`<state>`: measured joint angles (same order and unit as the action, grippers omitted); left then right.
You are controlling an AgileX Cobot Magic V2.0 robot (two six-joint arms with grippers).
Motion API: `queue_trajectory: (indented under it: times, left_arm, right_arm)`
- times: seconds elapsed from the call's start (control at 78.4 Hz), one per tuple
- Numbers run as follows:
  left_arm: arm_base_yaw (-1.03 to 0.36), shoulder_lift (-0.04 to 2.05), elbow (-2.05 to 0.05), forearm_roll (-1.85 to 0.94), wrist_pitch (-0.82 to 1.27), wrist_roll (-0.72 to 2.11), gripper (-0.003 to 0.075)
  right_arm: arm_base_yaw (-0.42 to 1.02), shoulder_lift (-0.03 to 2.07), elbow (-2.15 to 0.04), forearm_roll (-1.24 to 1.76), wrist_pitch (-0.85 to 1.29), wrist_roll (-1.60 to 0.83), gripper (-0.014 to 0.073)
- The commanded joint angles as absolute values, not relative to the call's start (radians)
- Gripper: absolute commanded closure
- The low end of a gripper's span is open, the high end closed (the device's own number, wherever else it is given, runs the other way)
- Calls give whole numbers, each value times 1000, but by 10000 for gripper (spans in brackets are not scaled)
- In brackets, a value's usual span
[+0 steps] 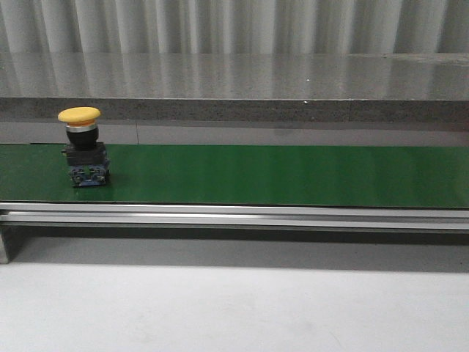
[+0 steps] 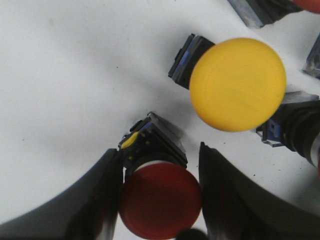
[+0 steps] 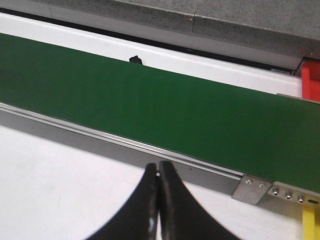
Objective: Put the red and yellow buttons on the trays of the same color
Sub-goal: 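Grasp a red button from the pile with the left gripper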
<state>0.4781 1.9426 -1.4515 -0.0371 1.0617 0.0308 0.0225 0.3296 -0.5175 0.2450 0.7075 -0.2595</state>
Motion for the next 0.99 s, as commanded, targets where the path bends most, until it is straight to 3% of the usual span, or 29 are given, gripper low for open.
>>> queue_trajectory:
  times: [0.0,0.102,0.319,0.625,0.982]
  left_arm:
    - [478,1895,-1475,-29,1065,22,622]
    - [478,1880,-1475,-27,1057,22,673]
    - [441,1751,-1475,-31,1054,27,677]
    - [274,1559,-1475,-31,1078,27,678]
    - [45,1580,-1474,-31,1067,27,678]
  right_arm:
    - [26,333,-539,260,642,-271,660]
    - [26,333,-539,260,642,-271,660]
    - [26,333,-539,260,642,-271,660]
    - [26,333,-539,260,642,-271,660]
    - [26,333,-539,260,642,-271,660]
